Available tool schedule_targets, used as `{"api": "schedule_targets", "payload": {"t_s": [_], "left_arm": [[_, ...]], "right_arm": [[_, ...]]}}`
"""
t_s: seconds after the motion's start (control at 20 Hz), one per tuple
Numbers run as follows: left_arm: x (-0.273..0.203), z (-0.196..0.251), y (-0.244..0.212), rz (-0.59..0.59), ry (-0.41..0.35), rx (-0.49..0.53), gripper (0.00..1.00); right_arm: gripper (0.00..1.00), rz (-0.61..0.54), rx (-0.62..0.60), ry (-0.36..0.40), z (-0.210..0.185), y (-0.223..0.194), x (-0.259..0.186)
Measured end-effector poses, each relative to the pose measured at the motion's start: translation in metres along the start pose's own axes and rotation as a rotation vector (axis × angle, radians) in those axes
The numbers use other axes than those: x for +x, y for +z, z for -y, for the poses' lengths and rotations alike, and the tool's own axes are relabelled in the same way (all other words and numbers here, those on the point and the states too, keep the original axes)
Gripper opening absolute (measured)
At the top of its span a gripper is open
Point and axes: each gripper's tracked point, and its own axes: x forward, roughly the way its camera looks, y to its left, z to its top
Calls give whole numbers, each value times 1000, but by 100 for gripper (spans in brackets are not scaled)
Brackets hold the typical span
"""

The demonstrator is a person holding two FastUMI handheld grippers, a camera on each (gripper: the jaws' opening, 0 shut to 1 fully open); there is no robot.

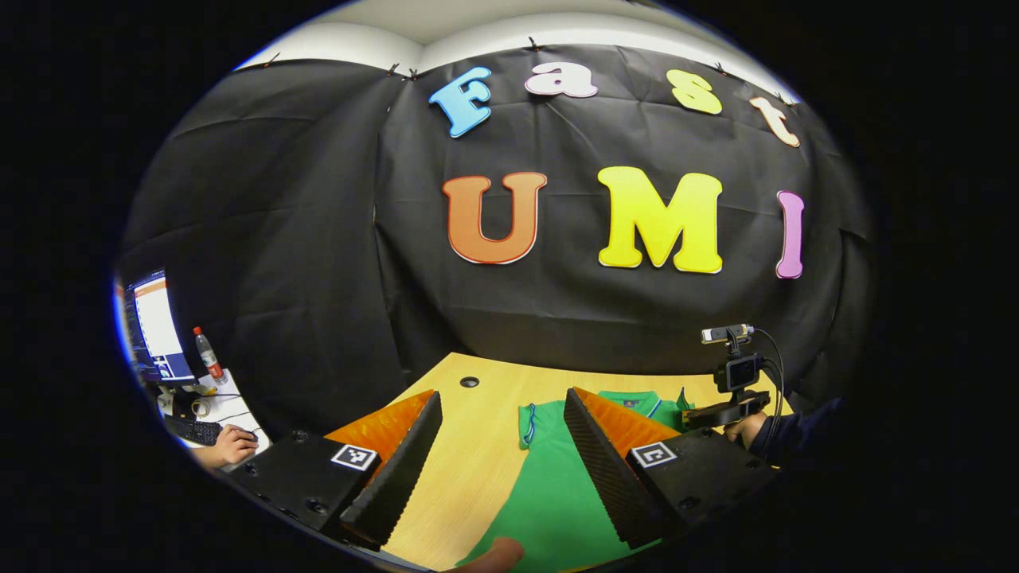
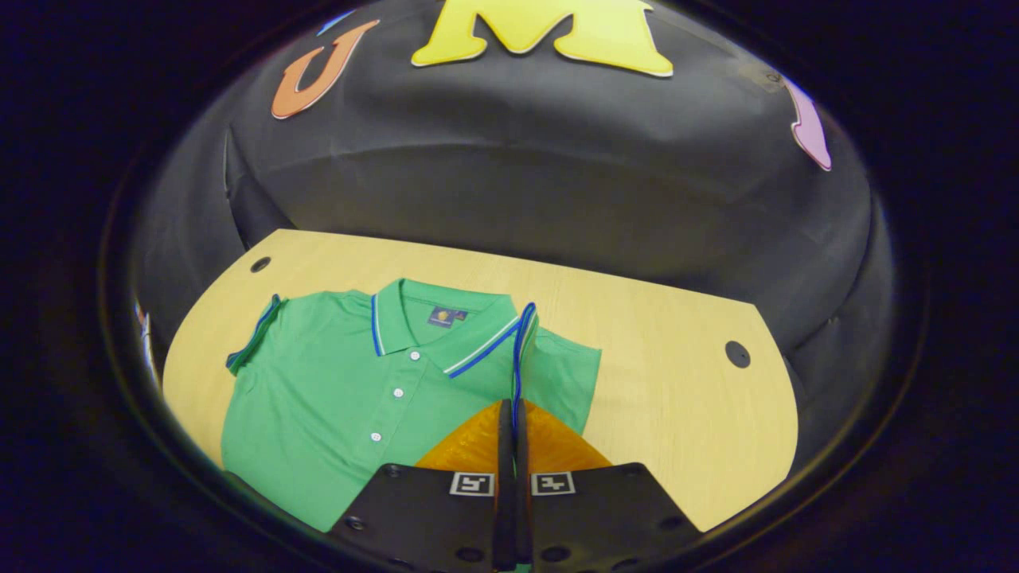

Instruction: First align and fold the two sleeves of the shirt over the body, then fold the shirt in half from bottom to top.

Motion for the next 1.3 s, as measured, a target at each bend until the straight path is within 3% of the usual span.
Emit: {"api": "schedule_targets", "payload": {"t_s": [0.2, 0.25, 0.3, 0.55, 0.65, 0.75, 0.9, 1.1, 1.3], "left_arm": [[-6, -16, -10, -18, 37, -5, 100], [-8, -20, -11, -24, 45, -6, 100], [-9, -25, -14, -28, 52, -6, 100], [-12, -39, -17, -35, 74, -6, 100], [-13, -45, -18, -41, 79, -8, 100], [-10, -53, -20, -38, 85, -6, 100], [11, -53, -25, -38, 48, 11, 100], [60, -44, -34, -54, -22, 8, 100], [123, -15, -57, -107, -106, 4, 100]], "right_arm": [[0, -43, -17, 35, -22, -16, 8], [5, -53, -19, 40, -26, -19, 10], [0, -64, -18, 43, -29, -21, 14], [8, -91, 8, 38, -34, -28, 17], [21, -87, 21, 47, -38, -26, 14], [41, -77, 30, 43, -38, -22, 7], [90, -60, 57, 44, -36, -13, -15], [98, -3, 104, -2, -15, 0, -66], [98, 52, 99, -49, 13, 2, -130]]}}
